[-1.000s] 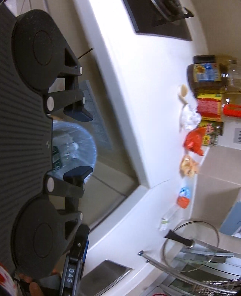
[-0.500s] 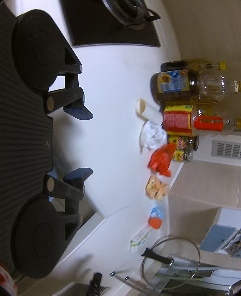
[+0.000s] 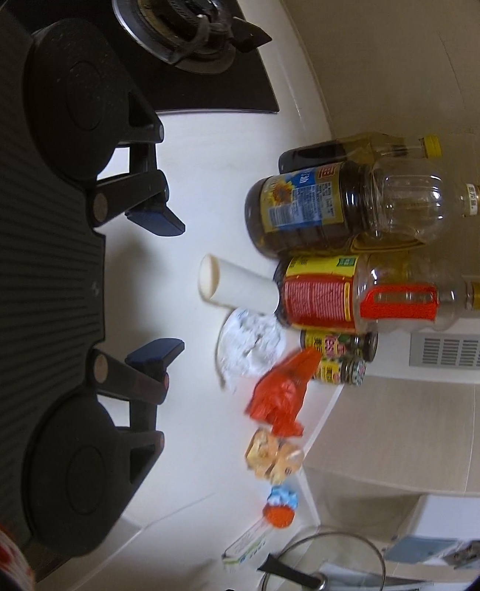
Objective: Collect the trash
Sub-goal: 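Grasp the white-and-green medicine box with the right gripper while the left reaches the cardboard tube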
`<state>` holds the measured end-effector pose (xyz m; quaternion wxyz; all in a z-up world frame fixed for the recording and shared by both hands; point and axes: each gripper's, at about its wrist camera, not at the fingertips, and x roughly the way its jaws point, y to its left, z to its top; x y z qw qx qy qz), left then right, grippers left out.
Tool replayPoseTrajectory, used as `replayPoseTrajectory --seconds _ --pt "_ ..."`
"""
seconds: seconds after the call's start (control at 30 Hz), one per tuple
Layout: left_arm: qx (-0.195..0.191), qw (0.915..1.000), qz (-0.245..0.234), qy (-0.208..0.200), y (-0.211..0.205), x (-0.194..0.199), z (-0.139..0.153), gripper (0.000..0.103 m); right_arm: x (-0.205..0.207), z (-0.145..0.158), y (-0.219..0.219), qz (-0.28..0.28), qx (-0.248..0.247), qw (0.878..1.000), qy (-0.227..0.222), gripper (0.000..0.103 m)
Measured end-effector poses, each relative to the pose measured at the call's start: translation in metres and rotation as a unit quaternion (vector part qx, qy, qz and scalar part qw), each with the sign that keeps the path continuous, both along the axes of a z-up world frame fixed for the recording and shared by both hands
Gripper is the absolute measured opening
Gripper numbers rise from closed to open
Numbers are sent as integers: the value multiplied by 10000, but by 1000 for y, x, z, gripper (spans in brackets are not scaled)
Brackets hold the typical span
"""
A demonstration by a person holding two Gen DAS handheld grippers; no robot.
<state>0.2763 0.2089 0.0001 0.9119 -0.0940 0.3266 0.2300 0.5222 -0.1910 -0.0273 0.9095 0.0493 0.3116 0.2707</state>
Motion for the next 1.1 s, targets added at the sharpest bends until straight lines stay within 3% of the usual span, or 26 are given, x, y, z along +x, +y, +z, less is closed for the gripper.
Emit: replayPoseTrajectory --seconds 0.53,1.0,1.1 --pt "5 9998 135 150 41 24 -21 60 100 -38 44 140 -775 9968 109 91" --pt "21 9999 81 140 50 32 -24 61 121 -54 56 60 -957 9950 261 91" --pt "26 9999 30 128 50 35 -25 62 118 -55 55 80 -973 9950 192 76"
